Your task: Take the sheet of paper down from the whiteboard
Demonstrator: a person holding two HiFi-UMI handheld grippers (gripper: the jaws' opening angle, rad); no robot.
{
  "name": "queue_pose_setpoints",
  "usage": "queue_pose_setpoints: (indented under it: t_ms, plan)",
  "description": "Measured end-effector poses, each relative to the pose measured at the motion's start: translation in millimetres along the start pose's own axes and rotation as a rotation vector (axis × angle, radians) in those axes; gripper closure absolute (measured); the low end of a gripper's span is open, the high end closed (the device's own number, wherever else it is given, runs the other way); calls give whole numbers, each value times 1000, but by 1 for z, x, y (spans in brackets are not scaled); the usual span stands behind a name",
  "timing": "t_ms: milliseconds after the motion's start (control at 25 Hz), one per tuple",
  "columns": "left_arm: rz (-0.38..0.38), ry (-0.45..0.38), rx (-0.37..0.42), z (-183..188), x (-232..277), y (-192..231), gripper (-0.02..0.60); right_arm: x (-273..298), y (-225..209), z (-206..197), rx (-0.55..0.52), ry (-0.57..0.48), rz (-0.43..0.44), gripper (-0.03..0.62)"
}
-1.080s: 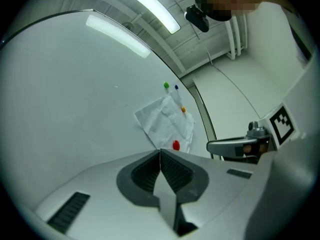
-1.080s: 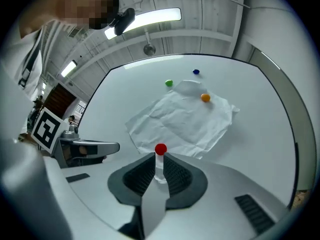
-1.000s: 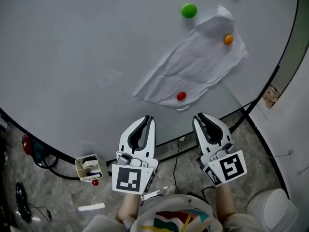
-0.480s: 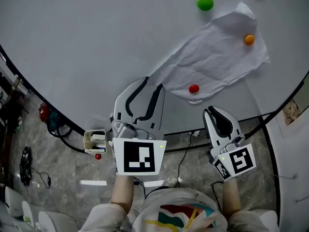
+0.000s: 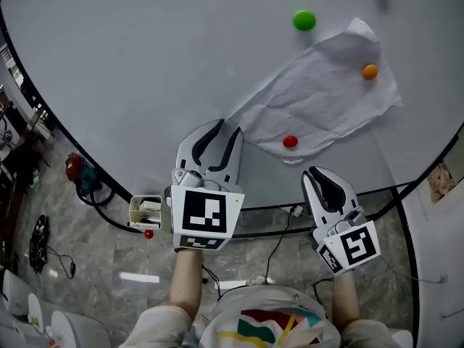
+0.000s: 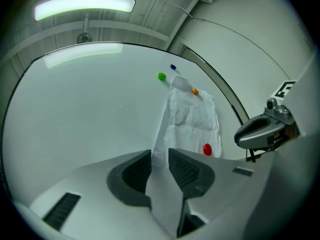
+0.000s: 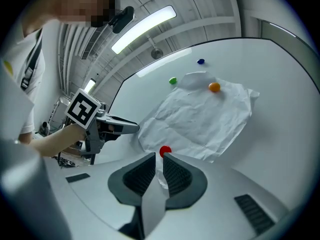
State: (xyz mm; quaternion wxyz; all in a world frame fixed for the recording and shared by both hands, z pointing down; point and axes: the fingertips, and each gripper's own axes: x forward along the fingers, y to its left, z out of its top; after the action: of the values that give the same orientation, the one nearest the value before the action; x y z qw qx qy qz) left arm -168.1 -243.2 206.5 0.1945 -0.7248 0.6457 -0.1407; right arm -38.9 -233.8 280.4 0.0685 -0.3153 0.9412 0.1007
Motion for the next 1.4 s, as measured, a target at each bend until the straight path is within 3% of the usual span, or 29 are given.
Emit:
queue_pose_setpoints:
  t_ms: [240,440,640,760,920,960,1040,1160,1280,1400]
  plan:
    - [-66,-55,-116,8,-12,-3,434,6,3,2,-5,-6,25,562]
    - [-101,-52,-121,5,-14,-8,490,12,11,3,-8,-16,47,562]
    - [-63,-12,-91,-8,-9,-3,492,16,16,5,-11,-19,64,562]
    - [-85,-33,-128,-9,-5,-3,492,19,16,4,-15,-14,64,562]
    - [-96,-82,-177,-4,-1,-2,493,25,5,6,-69,-17,-6,562]
    - [-84,-88,-177,-4,0,0,533,28,0,7,-108,-17,-38,561]
    - [-69,-97,-183,-6,2,2,535,38,-6,9,-241,-7,-87,459]
    - [-74,-104,-194,-6,2,4,535,49,-9,4,-402,75,-145,447]
    - [-83,-112,-192,-6,2,6,535,58,-9,0,-442,99,-215,447]
    - [-88,-121,-192,-6,3,5,535,66,-8,-5,-406,93,-227,447]
